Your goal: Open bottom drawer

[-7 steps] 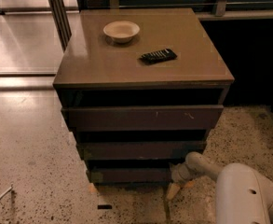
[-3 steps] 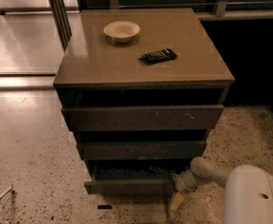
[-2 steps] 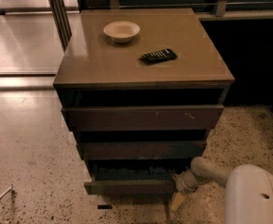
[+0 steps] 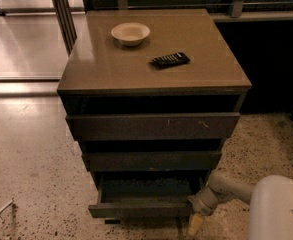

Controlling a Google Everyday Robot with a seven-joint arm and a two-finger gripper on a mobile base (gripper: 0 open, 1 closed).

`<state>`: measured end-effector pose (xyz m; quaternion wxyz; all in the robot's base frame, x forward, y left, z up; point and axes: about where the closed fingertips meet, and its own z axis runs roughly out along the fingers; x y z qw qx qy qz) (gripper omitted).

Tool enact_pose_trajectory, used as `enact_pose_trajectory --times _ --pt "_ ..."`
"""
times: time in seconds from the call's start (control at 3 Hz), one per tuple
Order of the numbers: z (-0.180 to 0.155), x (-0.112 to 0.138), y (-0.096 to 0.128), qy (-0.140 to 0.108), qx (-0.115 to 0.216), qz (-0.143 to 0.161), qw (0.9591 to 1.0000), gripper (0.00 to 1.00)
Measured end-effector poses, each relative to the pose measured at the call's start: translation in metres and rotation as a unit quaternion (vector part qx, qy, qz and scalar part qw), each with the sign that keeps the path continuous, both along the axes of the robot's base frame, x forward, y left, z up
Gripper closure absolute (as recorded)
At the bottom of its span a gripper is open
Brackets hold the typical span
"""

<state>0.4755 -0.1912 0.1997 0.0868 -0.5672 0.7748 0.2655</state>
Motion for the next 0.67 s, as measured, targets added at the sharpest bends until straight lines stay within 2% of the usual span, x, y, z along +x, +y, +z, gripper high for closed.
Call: enact_pose_trajectory --times 0.33,0.67 --pt "0.0108 -0.0237 -0.0024 0.037 -0.007 0.003 0.9993 0.00" --pt "0.0108 -0.0237 -0.0024 0.037 -0.007 0.003 0.9993 0.00"
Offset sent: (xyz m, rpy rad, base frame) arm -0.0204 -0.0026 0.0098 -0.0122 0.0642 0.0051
